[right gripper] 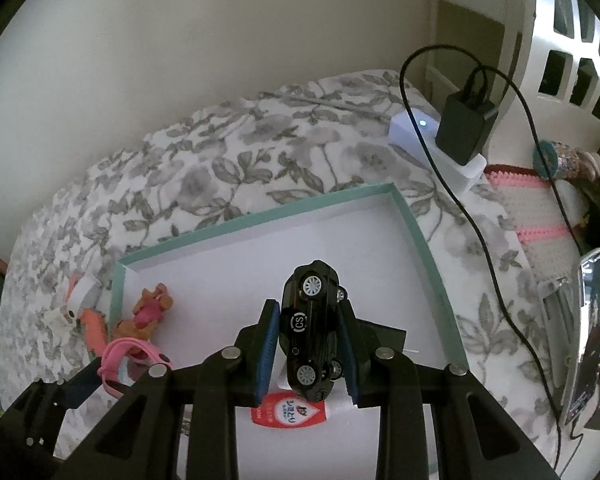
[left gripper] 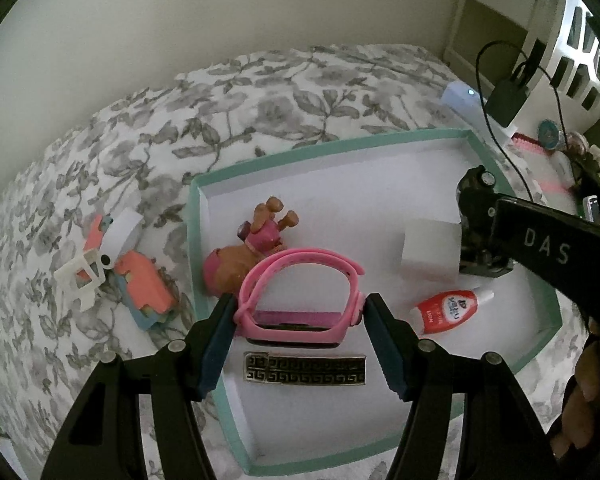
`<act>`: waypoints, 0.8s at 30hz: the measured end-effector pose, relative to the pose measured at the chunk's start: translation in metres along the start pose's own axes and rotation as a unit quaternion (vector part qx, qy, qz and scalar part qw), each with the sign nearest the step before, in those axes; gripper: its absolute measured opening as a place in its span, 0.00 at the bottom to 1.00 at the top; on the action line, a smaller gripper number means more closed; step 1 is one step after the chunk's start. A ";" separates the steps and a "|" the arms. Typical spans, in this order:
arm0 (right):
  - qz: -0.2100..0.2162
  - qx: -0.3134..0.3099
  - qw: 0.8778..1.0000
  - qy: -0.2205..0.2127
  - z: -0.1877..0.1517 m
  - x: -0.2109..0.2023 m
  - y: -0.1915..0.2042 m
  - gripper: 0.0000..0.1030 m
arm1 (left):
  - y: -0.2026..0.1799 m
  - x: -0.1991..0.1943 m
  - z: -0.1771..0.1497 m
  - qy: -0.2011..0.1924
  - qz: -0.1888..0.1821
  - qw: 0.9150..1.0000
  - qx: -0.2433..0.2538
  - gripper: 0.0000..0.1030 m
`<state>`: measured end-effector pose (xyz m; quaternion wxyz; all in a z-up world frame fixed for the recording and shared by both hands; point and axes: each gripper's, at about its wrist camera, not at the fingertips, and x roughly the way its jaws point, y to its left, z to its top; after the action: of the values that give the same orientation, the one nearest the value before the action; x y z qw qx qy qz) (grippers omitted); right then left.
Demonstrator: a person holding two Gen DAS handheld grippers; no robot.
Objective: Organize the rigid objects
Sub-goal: 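Lower and release the pink watch band and black toy car inside the tray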
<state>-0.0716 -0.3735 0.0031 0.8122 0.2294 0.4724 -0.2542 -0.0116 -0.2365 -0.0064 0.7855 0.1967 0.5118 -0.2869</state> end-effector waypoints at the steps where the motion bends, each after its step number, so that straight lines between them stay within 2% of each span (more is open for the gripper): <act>1: -0.001 0.003 1.000 0.002 0.000 0.002 -0.001 0.30 | 0.000 0.001 0.000 0.002 0.001 1.000 0.001 0.65; 16: 0.004 0.013 1.000 0.011 -0.001 0.009 -0.004 0.29 | -0.004 0.010 -0.003 0.014 0.014 1.000 0.011 0.65; 20: 0.003 0.013 1.000 0.013 -0.002 0.010 -0.003 0.29 | -0.003 0.009 -0.003 0.013 0.014 1.000 0.013 0.73; 24: 0.000 0.013 1.000 0.012 -0.001 0.009 -0.002 0.30 | -0.003 0.005 -0.002 0.008 0.015 1.000 0.012 0.73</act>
<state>-0.0701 -0.3761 -0.0059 0.8034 0.2424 0.4789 -0.2578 -0.0134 -0.2386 -0.0119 0.7832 0.2159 0.5119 -0.2793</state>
